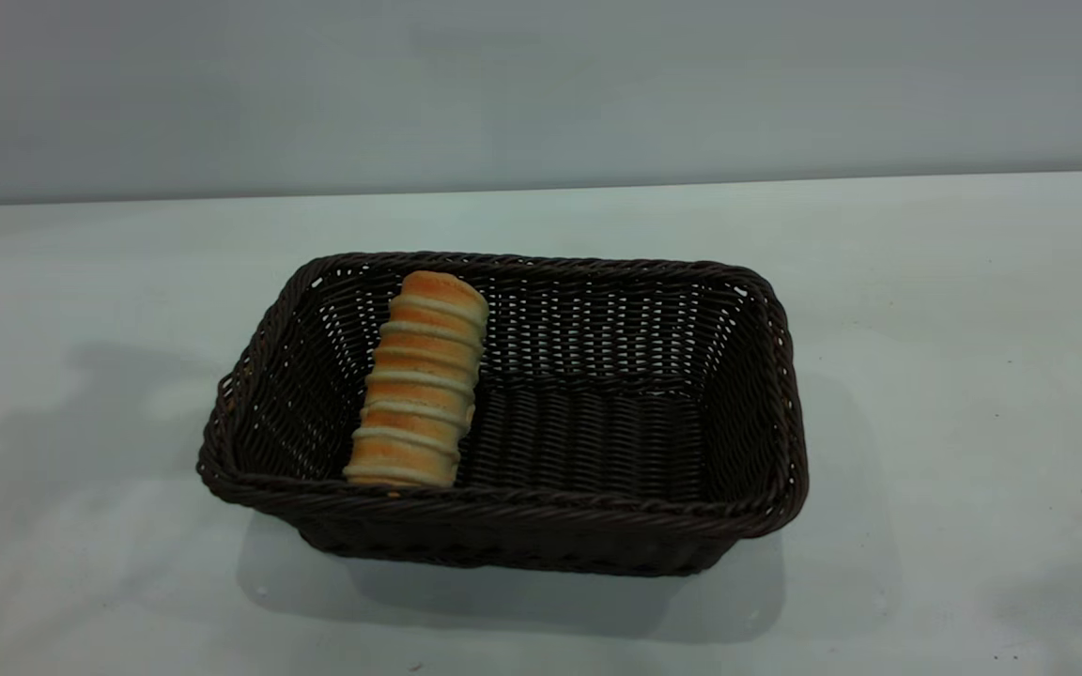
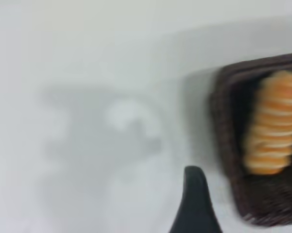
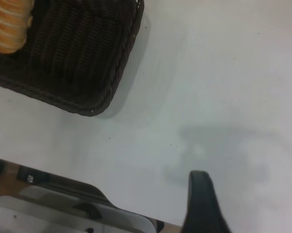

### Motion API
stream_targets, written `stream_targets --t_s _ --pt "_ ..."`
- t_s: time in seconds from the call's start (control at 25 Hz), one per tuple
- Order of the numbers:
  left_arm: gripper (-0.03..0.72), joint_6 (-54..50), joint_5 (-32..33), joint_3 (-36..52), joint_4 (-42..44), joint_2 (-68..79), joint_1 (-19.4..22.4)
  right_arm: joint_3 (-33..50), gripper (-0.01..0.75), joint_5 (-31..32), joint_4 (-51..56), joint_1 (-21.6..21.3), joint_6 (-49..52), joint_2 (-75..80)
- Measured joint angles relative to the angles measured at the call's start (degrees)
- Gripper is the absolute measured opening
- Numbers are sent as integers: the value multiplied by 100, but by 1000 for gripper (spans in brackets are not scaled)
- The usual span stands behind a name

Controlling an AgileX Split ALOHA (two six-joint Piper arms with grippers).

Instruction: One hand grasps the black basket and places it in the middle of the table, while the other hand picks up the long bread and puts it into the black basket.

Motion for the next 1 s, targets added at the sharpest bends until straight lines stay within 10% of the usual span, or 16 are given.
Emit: stream_targets --t_s 0.24,1.0 --pt "580 -653 1010 0 1085 -723 0 203 527 0 -176 0 0 -122" --pt "580 -689 1010 2500 1085 -4304 0 1990 527 0 -232 0 -2 -3564"
